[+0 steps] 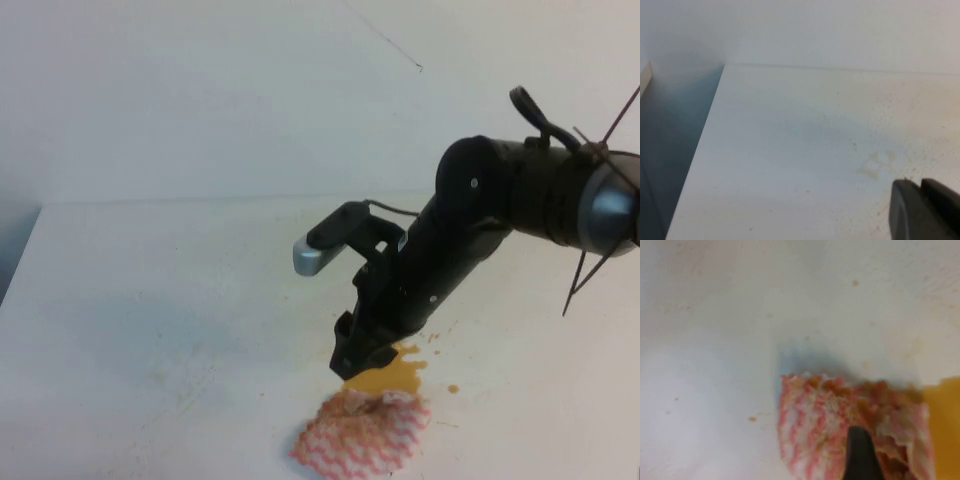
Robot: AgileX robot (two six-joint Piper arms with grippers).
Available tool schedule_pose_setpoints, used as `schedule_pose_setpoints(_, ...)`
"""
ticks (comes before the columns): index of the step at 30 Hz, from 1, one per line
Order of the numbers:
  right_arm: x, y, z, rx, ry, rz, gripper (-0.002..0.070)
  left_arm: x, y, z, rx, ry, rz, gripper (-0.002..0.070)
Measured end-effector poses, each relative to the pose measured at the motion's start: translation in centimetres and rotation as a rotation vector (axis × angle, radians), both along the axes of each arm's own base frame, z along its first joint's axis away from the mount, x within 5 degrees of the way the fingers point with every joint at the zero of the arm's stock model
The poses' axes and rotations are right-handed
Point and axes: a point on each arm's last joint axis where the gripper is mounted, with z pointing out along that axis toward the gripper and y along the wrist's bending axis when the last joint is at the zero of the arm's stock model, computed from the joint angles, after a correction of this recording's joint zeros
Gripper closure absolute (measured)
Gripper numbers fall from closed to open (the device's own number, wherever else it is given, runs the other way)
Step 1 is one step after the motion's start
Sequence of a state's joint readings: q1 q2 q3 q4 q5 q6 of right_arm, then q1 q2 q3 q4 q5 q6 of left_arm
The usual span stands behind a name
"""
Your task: Wipe the table
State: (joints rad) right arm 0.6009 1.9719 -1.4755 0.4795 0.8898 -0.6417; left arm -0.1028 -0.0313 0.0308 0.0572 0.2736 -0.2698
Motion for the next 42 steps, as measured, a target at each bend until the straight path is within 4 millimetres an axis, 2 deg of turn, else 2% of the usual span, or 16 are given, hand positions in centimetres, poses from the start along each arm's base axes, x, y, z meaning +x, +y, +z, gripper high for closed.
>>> schedule_pose_setpoints(5, 1.4, 0.2, 3.0, -0.032, -0.078, -0.014, 0.0265, 0.0, 0.0, 0.0, 0.0, 0.0, 0.0, 0.0675)
schedule_pose_setpoints(8, 0.5, 0.7, 3.6, -0.067, -0.058, 0.057, 0.0303, 0.0, 0.0, 0.0, 0.0, 0.0, 0.0, 0.0675)
schedule_pose_setpoints(10, -0.7, 1.3, 3.2, -0.129, -0.032, 0.126, 0.037, 0.0, 0.0, 0.0, 0.0, 0.0, 0.0, 0.0675)
schedule_pose_setpoints(13, -2.4, 2.7, 2.2, -0.194, 0.004, 0.212, 0.0558, 0.0, 0.0, 0.0, 0.0, 0.0, 0.0, 0.0675)
schedule_pose_setpoints(14, -2.8, 3.3, 1.7, -0.203, 0.016, 0.231, 0.0598, 0.0, 0.0, 0.0, 0.0, 0.0, 0.0, 0.0675)
schedule_pose_setpoints(17, -3.8, 4.7, 0.3, -0.211, 0.058, 0.256, 0.065, 0.0, 0.0, 0.0, 0.0, 0.0, 0.0, 0.0675)
schedule_pose_setpoints(23, -4.2, 6.0, -3.4, -0.262, 0.13, 0.258, 0.0668, 0.0, 0.0, 0.0, 0.0, 0.0, 0.0, 0.0675)
schedule_pose_setpoints(30, -3.7, 6.0, -7.2, -0.345, 0.163, 0.255, 0.0671, 0.0, 0.0, 0.0, 0.0, 0.0, 0.0, 0.0675)
schedule_pose_setpoints(36, -2.7, 5.7, -7.4, -0.334, 0.151, 0.223, 0.0671, 0.0, 0.0, 0.0, 0.0, 0.0, 0.0, 0.0675)
schedule_pose_setpoints(42, 0.7, 3.2, -7.5, -0.288, 0.129, 0.106, 0.0671, 0.0, 0.0, 0.0, 0.0, 0.0, 0.0, 0.0675)
